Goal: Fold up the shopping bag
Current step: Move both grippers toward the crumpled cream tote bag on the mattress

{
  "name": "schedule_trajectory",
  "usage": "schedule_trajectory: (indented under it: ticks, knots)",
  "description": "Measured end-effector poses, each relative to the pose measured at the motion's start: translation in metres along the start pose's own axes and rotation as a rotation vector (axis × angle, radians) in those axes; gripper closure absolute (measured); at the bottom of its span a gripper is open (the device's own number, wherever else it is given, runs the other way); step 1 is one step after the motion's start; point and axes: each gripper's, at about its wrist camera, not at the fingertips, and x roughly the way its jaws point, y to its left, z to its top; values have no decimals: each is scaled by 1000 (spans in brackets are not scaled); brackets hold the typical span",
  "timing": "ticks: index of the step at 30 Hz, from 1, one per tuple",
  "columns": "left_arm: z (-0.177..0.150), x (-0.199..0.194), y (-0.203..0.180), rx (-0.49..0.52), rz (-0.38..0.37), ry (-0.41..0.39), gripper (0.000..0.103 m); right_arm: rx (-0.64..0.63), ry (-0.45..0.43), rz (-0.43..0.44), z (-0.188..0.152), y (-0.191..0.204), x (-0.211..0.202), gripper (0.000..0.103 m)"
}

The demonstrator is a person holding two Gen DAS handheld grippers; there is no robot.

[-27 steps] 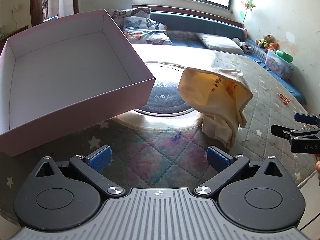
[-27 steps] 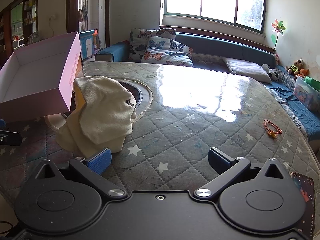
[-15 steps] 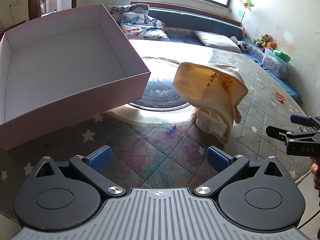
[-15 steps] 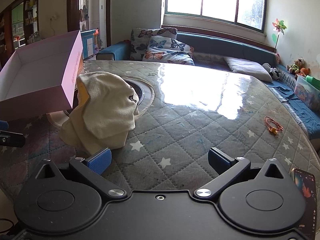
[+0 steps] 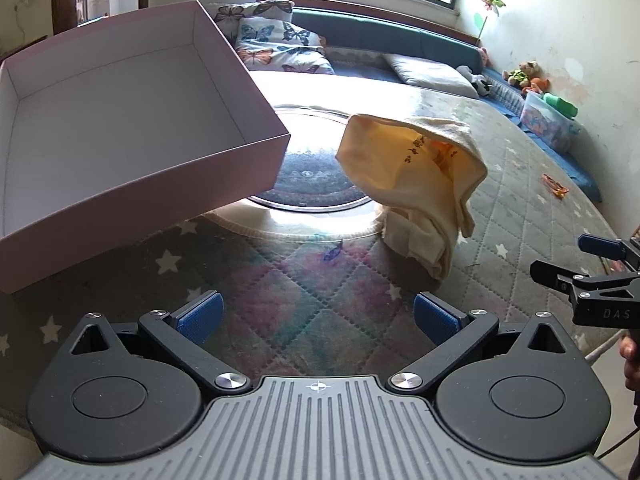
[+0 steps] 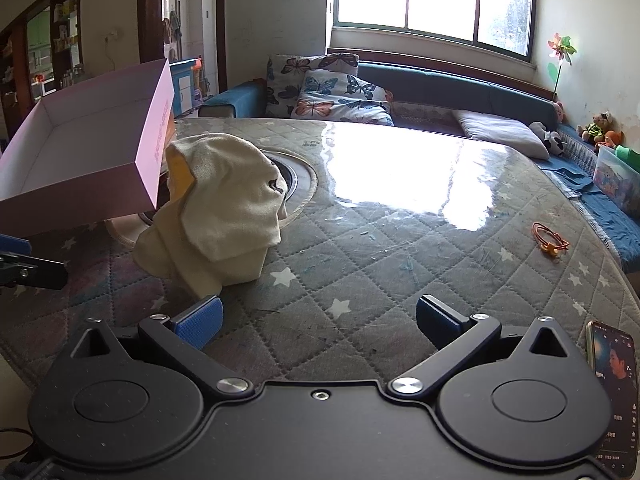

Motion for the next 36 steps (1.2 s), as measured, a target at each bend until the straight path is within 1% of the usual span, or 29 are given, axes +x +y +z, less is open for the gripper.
schedule_trajectory:
  ticks: [4,8,10,18,24,27,30,31,32,33,36]
  knots:
    - [-1,-1,-8,16,-22,-1,0,12,3,3,-1,-1,-1,0]
    - [-6,-5,-23,55,2,0,0,23,8,5,-3,-1,-1,0]
    - [-9,-8,-30,57,-12,3,0,25,11,5,-3,-2,0,0]
    - [-20,-14,-51,50,-30,1,0,5,20,23,-1,3,4,0]
    - [-30,-19,-68,35,-25,10,0,-13,30,52,1,6,9,0]
    - [-29,-17,-68,24,-30,16,0,-26,36,70,4,9,11,0]
    - [-31,-19,-77,28,-31,17,0,-32,38,85,7,11,13,0]
    - [-29,-17,-74,29,-31,19,0,-32,38,89,8,12,14,0]
    - [-31,-19,-81,31,-27,19,0,-33,40,95,10,13,16,0]
    - [-27,-16,-76,30,-28,21,0,-35,42,100,11,14,17,0]
    - [-26,-17,-80,27,-34,26,0,-45,43,114,15,17,20,0]
